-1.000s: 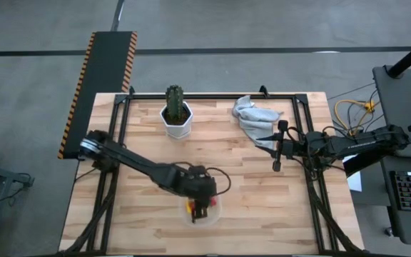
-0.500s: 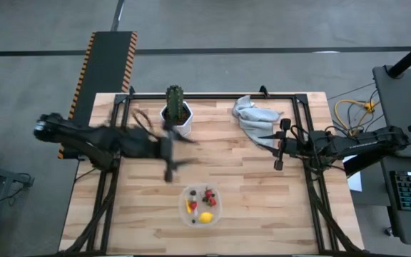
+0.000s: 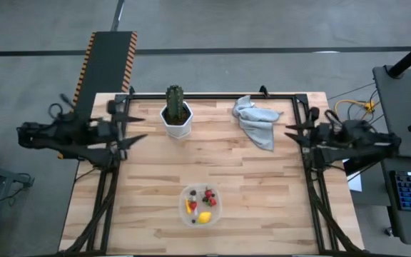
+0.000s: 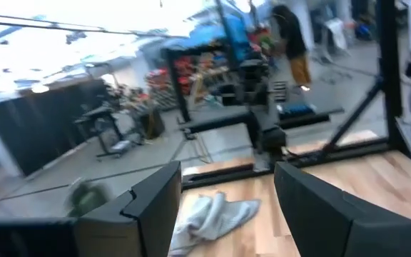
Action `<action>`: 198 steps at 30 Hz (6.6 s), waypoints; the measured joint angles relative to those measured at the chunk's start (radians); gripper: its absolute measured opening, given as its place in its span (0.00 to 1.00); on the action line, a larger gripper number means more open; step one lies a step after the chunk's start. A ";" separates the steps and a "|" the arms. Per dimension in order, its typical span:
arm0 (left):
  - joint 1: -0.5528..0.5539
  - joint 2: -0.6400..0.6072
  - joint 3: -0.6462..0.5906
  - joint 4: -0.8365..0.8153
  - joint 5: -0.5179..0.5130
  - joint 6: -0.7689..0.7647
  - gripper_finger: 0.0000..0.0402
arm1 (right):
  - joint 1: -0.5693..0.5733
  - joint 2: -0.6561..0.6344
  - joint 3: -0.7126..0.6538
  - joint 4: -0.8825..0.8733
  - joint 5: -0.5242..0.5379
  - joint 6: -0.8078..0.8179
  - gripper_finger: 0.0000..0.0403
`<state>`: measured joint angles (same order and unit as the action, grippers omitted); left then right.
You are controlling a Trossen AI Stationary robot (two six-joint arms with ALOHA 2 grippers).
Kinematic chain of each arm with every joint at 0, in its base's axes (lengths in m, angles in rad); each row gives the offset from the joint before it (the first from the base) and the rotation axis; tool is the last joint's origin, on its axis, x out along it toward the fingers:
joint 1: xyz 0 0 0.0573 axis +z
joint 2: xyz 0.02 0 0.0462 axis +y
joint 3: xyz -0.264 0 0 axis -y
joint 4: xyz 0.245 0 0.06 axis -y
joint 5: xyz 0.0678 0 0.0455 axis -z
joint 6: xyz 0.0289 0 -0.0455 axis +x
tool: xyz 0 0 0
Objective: Pick and placing Produce into tupperware
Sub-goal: Return to Home Position
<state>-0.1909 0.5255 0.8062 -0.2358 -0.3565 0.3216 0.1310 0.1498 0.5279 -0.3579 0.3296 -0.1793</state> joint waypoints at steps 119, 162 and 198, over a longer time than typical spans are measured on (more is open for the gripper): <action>0.229 -0.469 -0.799 0.279 0.310 -0.307 0.00 | 0.000 -0.004 -0.519 0.468 -0.127 0.239 0.02; 0.228 -0.468 -0.800 0.280 0.310 -0.315 0.00 | 0.000 -0.003 -0.518 0.468 -0.127 0.231 0.02; 0.227 -0.468 -0.800 0.280 0.305 -0.315 0.00 | 0.000 -0.003 -0.518 0.468 -0.127 0.231 0.02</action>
<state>0.0364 0.0578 0.0063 0.0441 -0.0513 0.0070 0.1306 0.1467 0.0097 0.1097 0.2024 0.0517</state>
